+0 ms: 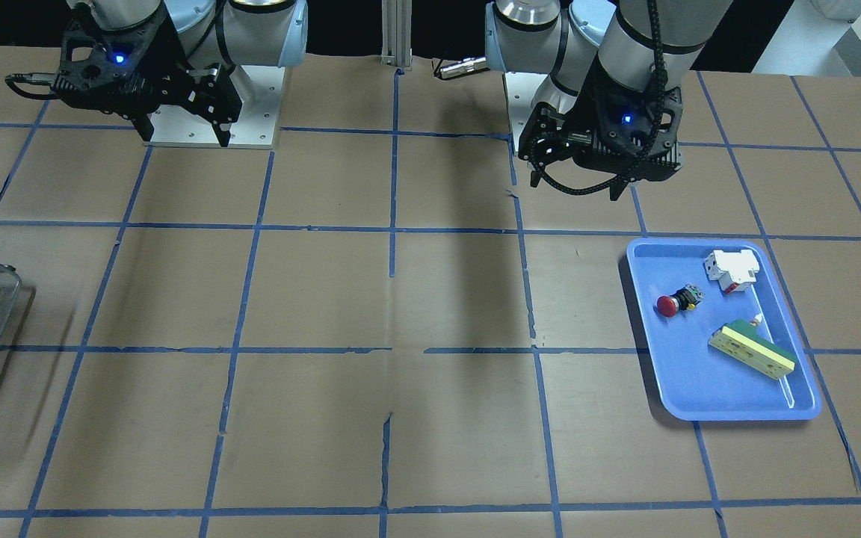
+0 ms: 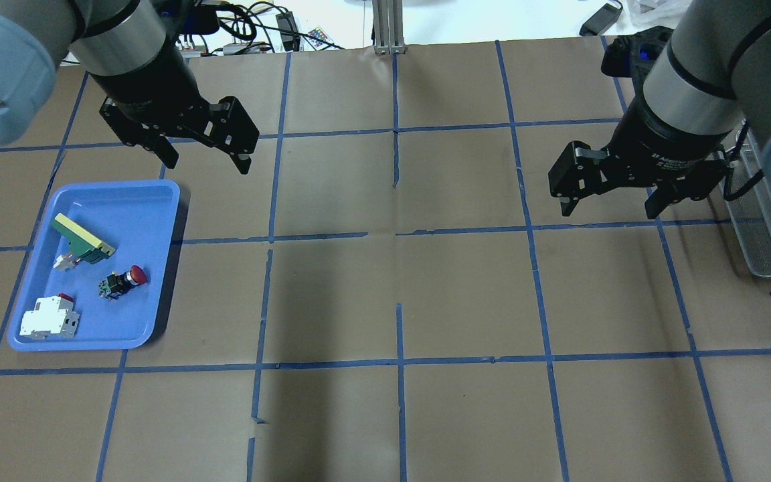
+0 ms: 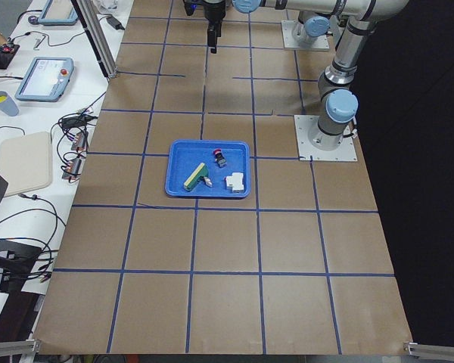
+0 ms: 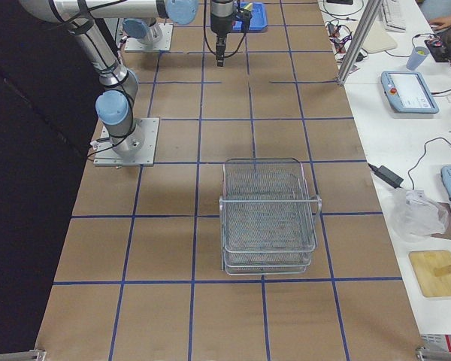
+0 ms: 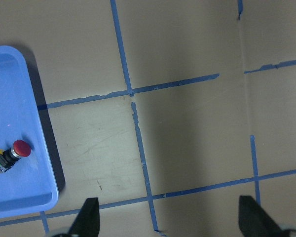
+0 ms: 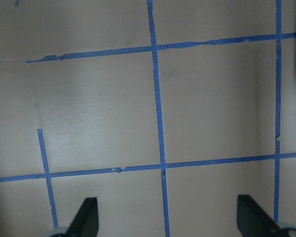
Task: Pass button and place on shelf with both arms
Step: 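Move the left gripper down toward the red push button in the blue tray, then lower the left gripper and grasp the red push button's base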
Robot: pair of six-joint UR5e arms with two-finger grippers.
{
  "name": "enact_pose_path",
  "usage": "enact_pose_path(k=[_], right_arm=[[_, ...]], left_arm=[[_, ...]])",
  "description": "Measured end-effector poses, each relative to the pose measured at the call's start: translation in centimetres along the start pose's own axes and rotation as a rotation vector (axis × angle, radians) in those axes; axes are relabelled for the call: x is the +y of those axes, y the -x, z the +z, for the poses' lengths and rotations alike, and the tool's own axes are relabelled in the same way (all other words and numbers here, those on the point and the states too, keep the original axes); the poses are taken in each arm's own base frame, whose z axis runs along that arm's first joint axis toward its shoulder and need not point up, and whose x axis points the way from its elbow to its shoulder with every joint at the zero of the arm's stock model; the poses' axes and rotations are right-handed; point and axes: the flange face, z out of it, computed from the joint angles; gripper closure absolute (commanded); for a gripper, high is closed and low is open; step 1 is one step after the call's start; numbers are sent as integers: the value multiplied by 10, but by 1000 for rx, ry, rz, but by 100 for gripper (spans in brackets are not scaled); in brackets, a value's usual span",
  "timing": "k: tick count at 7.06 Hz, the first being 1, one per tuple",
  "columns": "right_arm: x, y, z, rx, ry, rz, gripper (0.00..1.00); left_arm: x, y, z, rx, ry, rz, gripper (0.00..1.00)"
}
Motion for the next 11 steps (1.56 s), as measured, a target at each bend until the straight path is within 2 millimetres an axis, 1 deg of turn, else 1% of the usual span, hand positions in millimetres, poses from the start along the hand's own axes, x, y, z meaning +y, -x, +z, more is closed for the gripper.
enact_pose_path(k=[2,3,4,5,6,7,8,9,10,11], right_arm=[[0,0,0,1,0,1,0],[0,0,0,3,0,2,0],[1,0,0,4,0,2,0],[1,0,-1,4,-1,3,0],[1,0,-1,4,-1,3,0],[1,0,-1,2,-1,3,0],[2,0,-2,-2,-1,1,0],[2,0,-2,-4,0,1,0],[2,0,-1,-3,2,2,0],[2,0,-1,-5,3,-3,0]], left_arm=[[-1,7,0,1,1,3,0],[-4,21,1,3,0,18,1],[-7,47,1,5,-2,63,6],[-10,80,2,7,-1,124,6],[-11,113,7,13,8,186,6],[-10,149,22,29,27,254,6],[-6,186,45,44,33,318,6],[0,218,76,38,14,398,6],[10,245,110,12,-19,479,6],[24,270,142,-15,-49,537,6]])
